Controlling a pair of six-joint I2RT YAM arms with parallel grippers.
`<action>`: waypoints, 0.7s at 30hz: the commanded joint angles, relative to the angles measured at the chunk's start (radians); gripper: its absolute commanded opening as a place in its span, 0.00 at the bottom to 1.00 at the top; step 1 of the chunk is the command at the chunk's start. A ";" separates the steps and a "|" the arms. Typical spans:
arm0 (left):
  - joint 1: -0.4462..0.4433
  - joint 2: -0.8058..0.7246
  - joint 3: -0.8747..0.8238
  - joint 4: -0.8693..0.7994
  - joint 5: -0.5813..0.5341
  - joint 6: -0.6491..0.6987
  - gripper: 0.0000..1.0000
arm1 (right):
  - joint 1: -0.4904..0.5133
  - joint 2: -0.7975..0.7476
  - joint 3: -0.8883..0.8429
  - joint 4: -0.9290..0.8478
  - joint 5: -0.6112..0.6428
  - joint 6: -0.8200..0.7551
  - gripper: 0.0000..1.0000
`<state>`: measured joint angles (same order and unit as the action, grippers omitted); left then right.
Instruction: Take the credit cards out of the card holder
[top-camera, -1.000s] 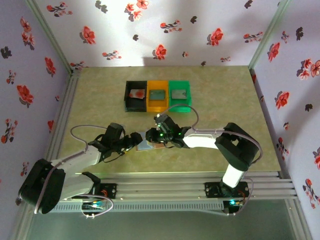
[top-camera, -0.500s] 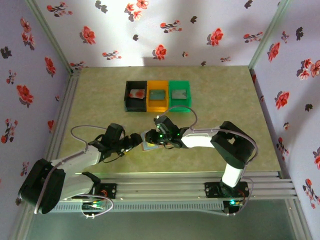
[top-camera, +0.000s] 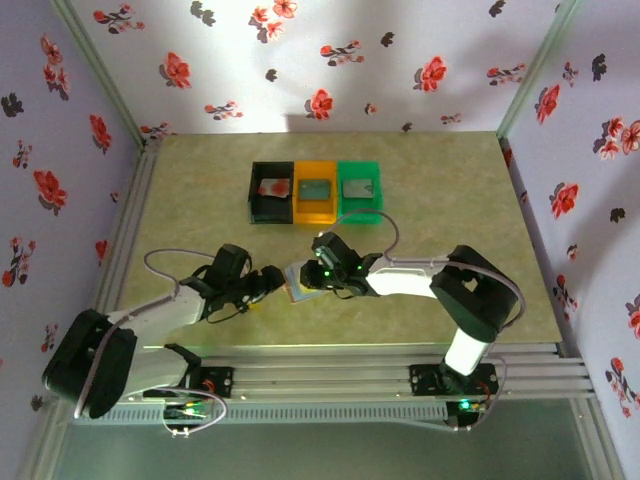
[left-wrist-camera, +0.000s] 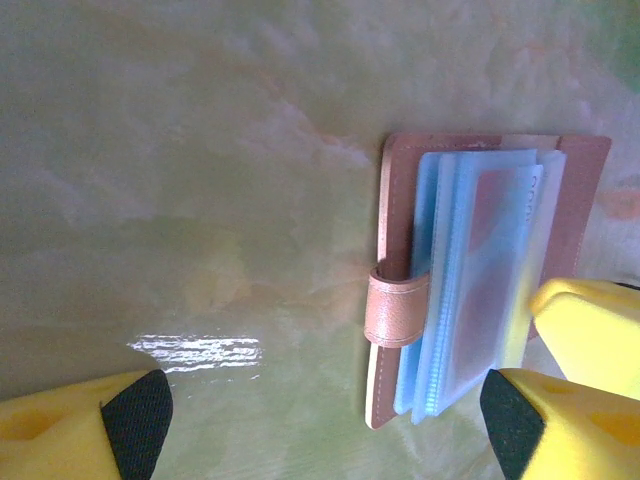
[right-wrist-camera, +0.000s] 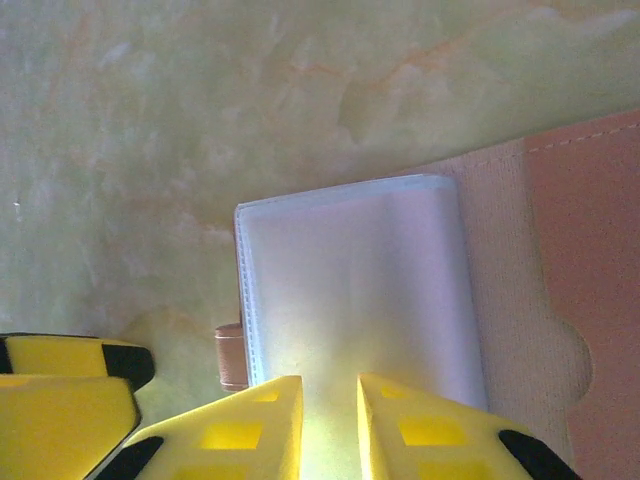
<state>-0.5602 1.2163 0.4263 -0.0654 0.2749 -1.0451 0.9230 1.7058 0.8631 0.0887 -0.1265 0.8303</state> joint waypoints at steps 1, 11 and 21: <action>-0.003 0.054 0.011 0.042 0.039 0.006 0.86 | -0.006 -0.046 -0.004 -0.021 0.016 -0.040 0.22; -0.033 0.118 0.098 0.178 0.085 -0.030 0.85 | -0.126 -0.128 -0.075 -0.046 -0.020 -0.027 0.23; -0.070 0.245 0.169 0.128 0.107 -0.014 0.84 | -0.124 -0.202 -0.055 -0.102 -0.086 -0.123 0.37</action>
<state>-0.5732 1.3594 0.5663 -0.1989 0.2718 -1.0679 0.7944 1.5085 0.7856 0.0059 -0.1627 0.7555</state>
